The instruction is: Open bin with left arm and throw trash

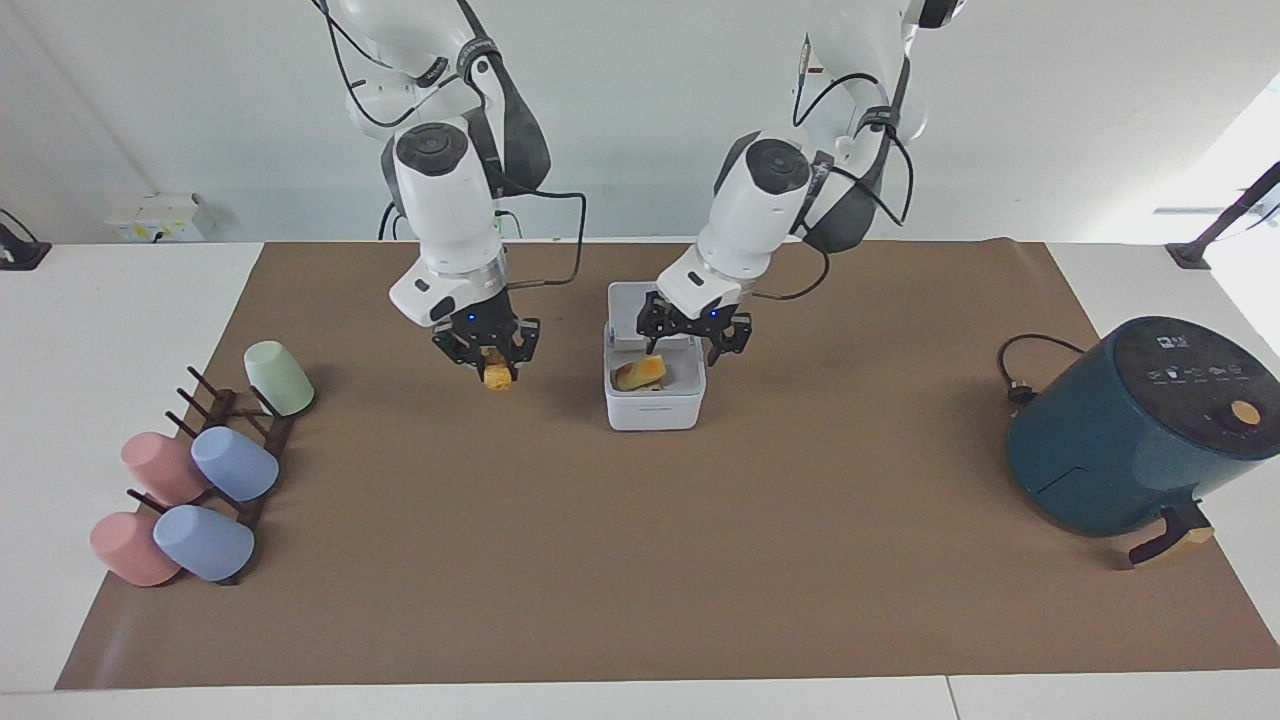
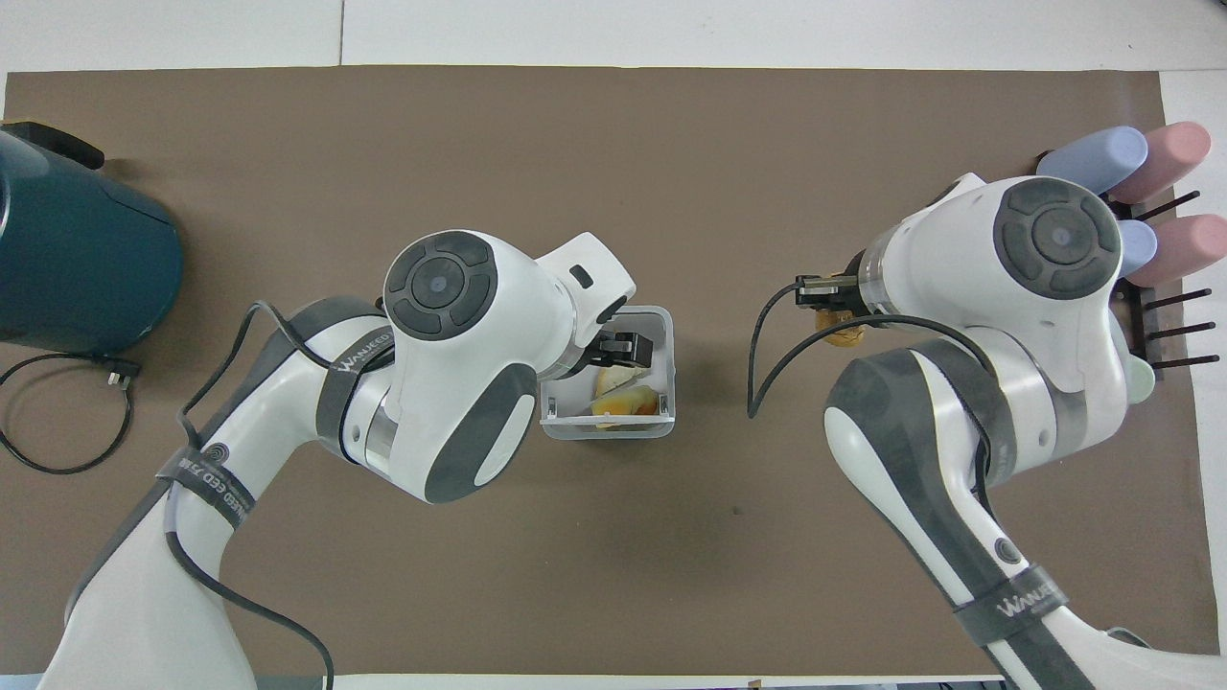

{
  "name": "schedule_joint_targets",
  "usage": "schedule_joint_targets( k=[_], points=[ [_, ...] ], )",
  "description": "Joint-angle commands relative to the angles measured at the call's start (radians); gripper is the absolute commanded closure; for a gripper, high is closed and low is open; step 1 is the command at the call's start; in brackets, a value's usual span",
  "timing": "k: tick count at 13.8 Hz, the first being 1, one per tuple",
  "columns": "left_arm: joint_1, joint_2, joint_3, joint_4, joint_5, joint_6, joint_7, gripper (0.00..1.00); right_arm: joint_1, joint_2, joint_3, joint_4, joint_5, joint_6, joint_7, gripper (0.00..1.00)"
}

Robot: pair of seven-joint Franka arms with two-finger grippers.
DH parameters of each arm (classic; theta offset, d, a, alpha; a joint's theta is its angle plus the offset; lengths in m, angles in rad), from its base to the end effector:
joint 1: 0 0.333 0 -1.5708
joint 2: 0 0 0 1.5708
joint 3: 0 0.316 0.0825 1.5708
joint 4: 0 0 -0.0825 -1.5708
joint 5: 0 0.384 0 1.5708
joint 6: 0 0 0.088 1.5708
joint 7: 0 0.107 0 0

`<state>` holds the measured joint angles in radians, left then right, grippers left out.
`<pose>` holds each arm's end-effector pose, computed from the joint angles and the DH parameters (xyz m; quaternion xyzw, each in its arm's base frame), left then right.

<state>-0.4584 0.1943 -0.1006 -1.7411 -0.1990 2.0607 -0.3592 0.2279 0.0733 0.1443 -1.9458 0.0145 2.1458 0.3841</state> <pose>0.5315 -0.3402 0.4739 0.9914 -0.0565 0.0117 0.1173 0.5480 0.2130 0.4554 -0.9979 0.0100 -0.0549 0.0343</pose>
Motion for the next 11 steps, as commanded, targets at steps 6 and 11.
schedule_joint_targets(
  k=[6,11],
  points=[
    [0.418,-0.154,-0.001,0.101,0.107,-0.403,0.406,0.00,0.154,0.069,0.005,0.035,0.105,0.123,0.185,1.00],
    [0.483,-0.180,0.004,0.219,0.208,-0.626,0.450,0.00,0.157,0.072,0.015,0.024,0.110,0.129,0.183,1.00]
  ],
)
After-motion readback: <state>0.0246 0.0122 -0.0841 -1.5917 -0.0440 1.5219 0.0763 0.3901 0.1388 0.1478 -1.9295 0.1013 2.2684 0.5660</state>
